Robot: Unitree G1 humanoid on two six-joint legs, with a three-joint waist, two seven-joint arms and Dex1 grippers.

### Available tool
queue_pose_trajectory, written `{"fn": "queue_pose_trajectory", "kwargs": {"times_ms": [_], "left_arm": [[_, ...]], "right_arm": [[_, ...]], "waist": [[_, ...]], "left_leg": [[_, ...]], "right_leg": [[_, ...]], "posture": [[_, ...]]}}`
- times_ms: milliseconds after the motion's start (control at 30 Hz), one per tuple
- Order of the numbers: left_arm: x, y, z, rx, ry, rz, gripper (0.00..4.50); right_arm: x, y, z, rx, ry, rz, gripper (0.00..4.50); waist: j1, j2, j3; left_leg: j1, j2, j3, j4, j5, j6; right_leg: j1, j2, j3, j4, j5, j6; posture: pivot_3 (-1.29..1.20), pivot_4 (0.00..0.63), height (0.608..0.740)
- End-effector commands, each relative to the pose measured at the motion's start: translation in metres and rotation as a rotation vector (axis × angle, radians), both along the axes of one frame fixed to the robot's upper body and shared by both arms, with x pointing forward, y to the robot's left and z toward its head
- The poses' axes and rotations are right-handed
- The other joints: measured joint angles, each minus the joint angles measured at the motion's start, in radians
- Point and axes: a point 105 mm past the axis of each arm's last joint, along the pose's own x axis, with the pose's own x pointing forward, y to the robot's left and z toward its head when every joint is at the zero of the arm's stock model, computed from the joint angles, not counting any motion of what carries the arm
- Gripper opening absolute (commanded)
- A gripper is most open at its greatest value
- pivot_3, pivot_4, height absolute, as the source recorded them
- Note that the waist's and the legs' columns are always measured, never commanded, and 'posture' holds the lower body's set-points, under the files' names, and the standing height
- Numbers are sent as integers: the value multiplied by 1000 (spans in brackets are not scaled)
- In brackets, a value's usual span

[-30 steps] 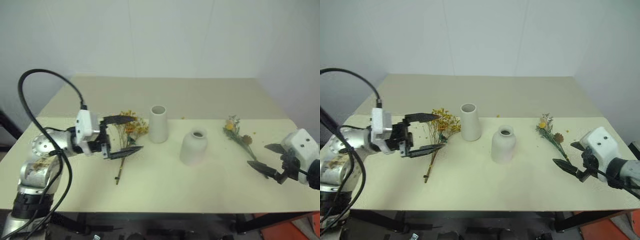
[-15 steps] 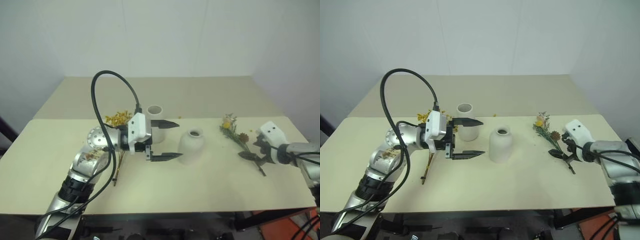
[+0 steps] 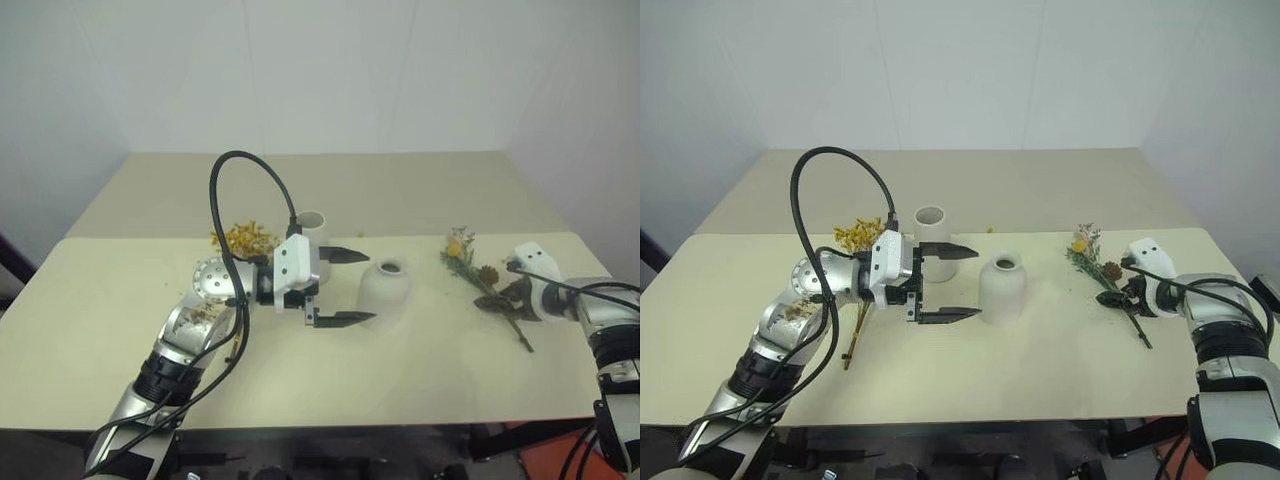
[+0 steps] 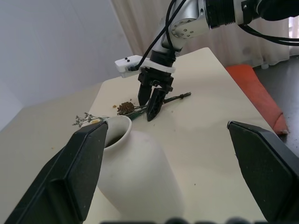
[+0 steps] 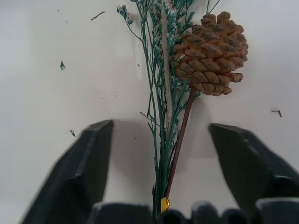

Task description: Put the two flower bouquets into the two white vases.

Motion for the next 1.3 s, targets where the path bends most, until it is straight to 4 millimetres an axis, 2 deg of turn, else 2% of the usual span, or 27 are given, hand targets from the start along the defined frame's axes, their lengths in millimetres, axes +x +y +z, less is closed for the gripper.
{"fn": "queue_pose_trajectory", "kwargs": {"times_ms": [33, 100, 267, 433, 533, 633, 800, 900, 1033, 1200, 1300], "left_arm": [[-2, 1, 7, -8, -52, 0, 4500], [0, 1, 6, 1, -54, 5, 4500], [2, 2, 3, 18, -56, 10, 4500], [3, 7, 5, 15, -62, 23, 4500], [3, 13, 7, 11, -62, 40, 4500], [3, 21, 7, 15, -61, 60, 4500], [3, 31, 11, 12, -51, 75, 4500], [5, 37, 11, 23, -44, 86, 4500], [7, 39, 17, 14, -37, 74, 4500], [7, 38, 19, 13, -38, 53, 4500], [8, 38, 18, 17, -38, 55, 4500]], "right_arm": [[4, -1, 13, 19, -36, -5, 2372], [5, 0, 14, 20, -37, -4, 1608], [7, 1, 14, 14, -39, -6, 23], [6, 2, 17, -4, -60, -2, 23], [5, -5, 29, -13, -143, -50, 23], [5, -9, 57, 11, -317, -118, 23], [-9, 1, 110, 54, -662, -211, 23], [-29, 25, 144, 155, -880, -184, 23], [-55, 74, 182, 349, -1120, -110, 23], [-71, 115, 202, 622, -1252, -69, 23], [-78, 135, 202, 754, -1260, -15, 23]], "waist": [[-2, 0, 0], [-5, 0, 0], [-7, 0, 0], [-8, 0, 0], [-7, 0, 0], [-6, 1, 1], [-9, 1, 1], [-7, 2, 1], [-10, 2, 1], [-8, 3, 1], [-8, 3, 1]], "left_leg": [[0, 0, 0, 0, 0, 0], [0, 0, 0, 0, 0, 0], [0, 0, 0, 0, 0, 0], [0, 0, 0, 0, 0, 0], [0, 0, 0, 0, 0, 0], [-1, 0, 0, 0, 0, 0], [-1, 0, 0, 0, 0, 0], [0, 0, 0, 0, 0, 0], [-1, 0, 0, 0, 0, 0], [0, 1, -1, 0, 0, 0], [-1, 1, -1, -1, 0, 0]], "right_leg": [[0, 0, 0, 0, 0, 0], [0, 0, 0, 0, 0, 0], [0, 0, 0, 0, 0, 0], [0, 0, 0, 0, 0, 0], [0, 0, 0, 0, 0, 0], [0, 0, 0, 0, 0, 0], [-1, 0, 1, 1, 0, 0], [-1, 0, 1, 2, 0, 0], [-2, 0, 1, 2, 0, 0], [-2, 1, 1, 2, 0, 0], [-3, 1, 1, 2, 0, 0]], "posture": [[0, 150, 740], [0, 150, 740], [0, 150, 740], [0, 150, 740], [0, 150, 740], [0, 150, 740], [0, 150, 740], [0, 150, 740], [0, 150, 740], [0, 150, 740], [0, 150, 740]]}}
